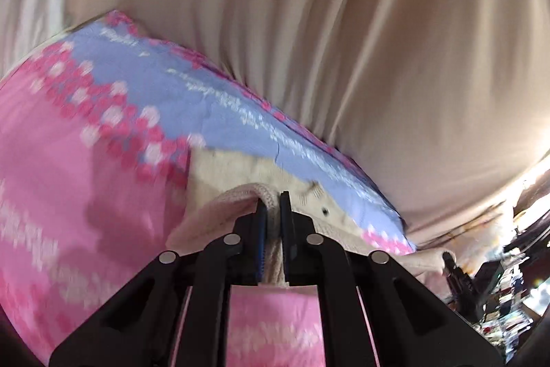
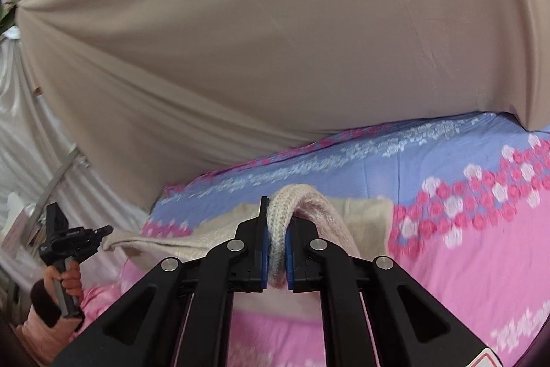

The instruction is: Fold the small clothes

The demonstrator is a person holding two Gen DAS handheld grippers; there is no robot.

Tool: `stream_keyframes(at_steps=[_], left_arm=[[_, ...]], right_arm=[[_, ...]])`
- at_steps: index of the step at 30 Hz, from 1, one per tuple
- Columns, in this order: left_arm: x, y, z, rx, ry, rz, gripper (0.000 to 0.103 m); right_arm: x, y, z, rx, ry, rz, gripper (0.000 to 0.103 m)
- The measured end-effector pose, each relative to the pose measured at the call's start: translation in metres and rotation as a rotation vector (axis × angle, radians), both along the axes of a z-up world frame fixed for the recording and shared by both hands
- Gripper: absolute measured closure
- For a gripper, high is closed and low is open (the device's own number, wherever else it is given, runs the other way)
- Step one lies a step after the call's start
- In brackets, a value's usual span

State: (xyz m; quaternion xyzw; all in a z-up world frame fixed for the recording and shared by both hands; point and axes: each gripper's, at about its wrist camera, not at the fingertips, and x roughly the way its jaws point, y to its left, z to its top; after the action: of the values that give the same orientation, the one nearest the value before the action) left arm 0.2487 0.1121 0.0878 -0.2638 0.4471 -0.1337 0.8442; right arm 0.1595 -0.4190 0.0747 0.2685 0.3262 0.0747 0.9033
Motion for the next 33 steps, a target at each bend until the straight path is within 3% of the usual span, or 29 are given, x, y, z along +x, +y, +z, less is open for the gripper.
stream_keyframes(at_steps=[3, 6, 8, 9, 10, 11, 13, 17, 22, 24, 26, 28, 29, 30, 31, 33], left_arm=[[0.061, -0.015, -0.029, 0.067, 0.022, 0.014, 0.097], [0.114, -0.028, -0.086, 0.201, 0.094, 0.073, 0.085], [0.130, -0.030, -0.119, 0.330, 0.185, 0.119, 0.085], [0.130, -0.028, -0.129, 0.338, 0.211, 0.115, 0.083], [0.125, -0.023, -0.133, 0.306, 0.209, 0.103, 0.075], [0.118, -0.020, -0.133, 0.293, 0.199, 0.099, 0.058], [0.095, -0.013, -0.135, 0.307, 0.176, 0.096, 0.041], [0.046, -0.010, -0.153, 0.324, 0.204, 0.067, 0.041], [0.002, -0.005, -0.193, 0.170, 0.314, 0.113, 0.032], [-0.005, -0.006, -0.206, 0.114, 0.351, 0.139, 0.027], [-0.010, -0.011, -0.208, 0.111, 0.308, 0.168, 0.021], [-0.008, -0.021, -0.208, 0.152, 0.300, 0.162, 0.026], [-0.007, -0.025, -0.206, 0.167, 0.291, 0.156, 0.051], [-0.002, -0.029, -0.208, 0.142, 0.302, 0.115, 0.060], [0.000, -0.030, -0.208, 0.141, 0.321, 0.111, 0.072], [0.000, -0.026, -0.201, 0.089, 0.336, 0.113, 0.081]], right_arm=[[0.055, -0.022, -0.053, 0.002, 0.079, -0.056, 0.094], [0.105, -0.030, -0.127, -0.033, 0.271, -0.102, 0.089], [0.114, -0.023, -0.154, -0.106, 0.388, -0.131, 0.084], [0.107, -0.020, -0.160, -0.132, 0.387, -0.134, 0.080], [0.098, -0.016, -0.161, -0.146, 0.366, -0.128, 0.076], [0.086, -0.014, -0.161, -0.160, 0.351, -0.123, 0.066], [0.058, -0.012, -0.167, -0.167, 0.321, -0.137, 0.050], [0.017, -0.021, -0.189, -0.123, 0.398, -0.174, 0.049], [-0.017, -0.023, -0.220, -0.060, 0.516, -0.159, 0.048], [-0.024, -0.018, -0.230, -0.019, 0.523, -0.131, 0.043], [-0.024, -0.015, -0.242, 0.056, 0.525, -0.127, 0.037], [-0.017, -0.011, -0.257, 0.117, 0.538, -0.131, 0.037], [-0.014, -0.010, -0.256, 0.116, 0.517, -0.156, 0.048], [-0.007, -0.007, -0.258, 0.147, 0.509, -0.123, 0.068], [-0.002, -0.005, -0.257, 0.163, 0.529, -0.116, 0.075], [0.000, -0.003, -0.239, 0.131, 0.500, -0.108, 0.080]])
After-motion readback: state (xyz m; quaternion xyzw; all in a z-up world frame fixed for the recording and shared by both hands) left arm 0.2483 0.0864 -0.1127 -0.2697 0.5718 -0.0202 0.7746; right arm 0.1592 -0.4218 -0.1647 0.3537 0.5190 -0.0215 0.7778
